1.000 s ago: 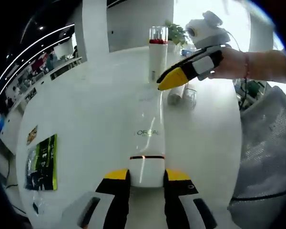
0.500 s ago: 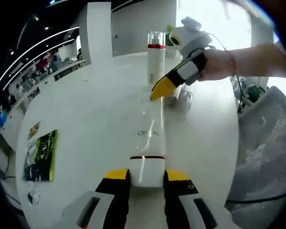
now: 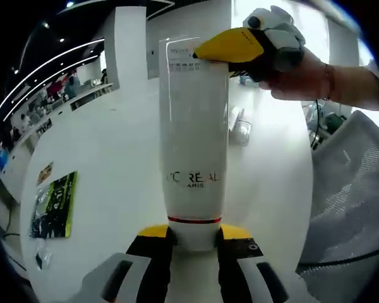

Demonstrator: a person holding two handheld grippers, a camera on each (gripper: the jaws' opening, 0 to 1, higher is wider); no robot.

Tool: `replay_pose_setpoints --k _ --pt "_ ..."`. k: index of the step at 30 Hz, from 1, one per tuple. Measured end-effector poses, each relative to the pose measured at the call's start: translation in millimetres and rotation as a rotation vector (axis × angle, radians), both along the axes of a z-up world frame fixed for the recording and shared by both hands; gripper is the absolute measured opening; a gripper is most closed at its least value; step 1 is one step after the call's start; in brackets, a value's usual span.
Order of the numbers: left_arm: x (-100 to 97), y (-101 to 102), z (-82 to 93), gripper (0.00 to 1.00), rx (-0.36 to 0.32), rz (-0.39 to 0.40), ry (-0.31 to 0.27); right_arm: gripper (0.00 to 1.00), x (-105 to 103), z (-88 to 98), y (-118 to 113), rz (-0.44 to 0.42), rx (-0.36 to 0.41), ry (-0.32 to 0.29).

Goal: Arrange the skincare products in the storage area until every visible bottle or jar stands upright without overlapping.

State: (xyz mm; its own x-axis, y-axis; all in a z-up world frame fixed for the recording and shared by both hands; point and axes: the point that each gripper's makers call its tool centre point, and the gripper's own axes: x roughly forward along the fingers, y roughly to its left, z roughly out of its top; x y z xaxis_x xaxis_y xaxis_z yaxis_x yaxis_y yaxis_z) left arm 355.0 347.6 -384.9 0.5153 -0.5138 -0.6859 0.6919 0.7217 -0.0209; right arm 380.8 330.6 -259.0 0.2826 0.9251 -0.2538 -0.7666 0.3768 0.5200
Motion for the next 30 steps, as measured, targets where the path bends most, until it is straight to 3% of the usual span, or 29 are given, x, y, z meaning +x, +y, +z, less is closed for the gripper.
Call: replay_pose_setpoints --k 3,6,9,18,21,25,28,30 --pt "-0.4 0 0.5 0.28 -0.006 -0.003 -0.007 0.2 -1 -14.9 7 -0.04 -0.13 -0.141" --pt "-0.7 -2 1.1 0.28 -0.01 -0.006 -0.012 0.21 -2 -34.9 12 -0.047 -0.224 -0.193" --pt "-1.0 -1 1.7 0.28 -0.023 -0.002 -0.02 0.21 -3 -41.8 17 -0.061 -0.225 -0.214" --pt "-3.2 -3 3.8 0.29 -0.021 0.007 -0.009 0.22 -15 -37.8 27 0.084 -0.344 -0.514" --pt "-3.3 -4 3.7 0.29 -0.012 0.012 -0.002 0.22 -20 -38.7 33 0.123 -0.367 -0.553" --pt "-5.3 -5 3.8 0.28 -0.016 0.002 -0.002 0.2 -30 -47.3 38 0.175 -0.383 -0.512" --pt "-4.9 -5 4.2 0.28 -0.014 -0.002 0.0 0.2 -32 -47.7 39 0.201 -0.441 -0.614" --pt "-5.1 -5 4.2 0.28 -0.008 -0.008 0.004 0.2 -31 -47.6 40 0.194 -0.416 -0.557"
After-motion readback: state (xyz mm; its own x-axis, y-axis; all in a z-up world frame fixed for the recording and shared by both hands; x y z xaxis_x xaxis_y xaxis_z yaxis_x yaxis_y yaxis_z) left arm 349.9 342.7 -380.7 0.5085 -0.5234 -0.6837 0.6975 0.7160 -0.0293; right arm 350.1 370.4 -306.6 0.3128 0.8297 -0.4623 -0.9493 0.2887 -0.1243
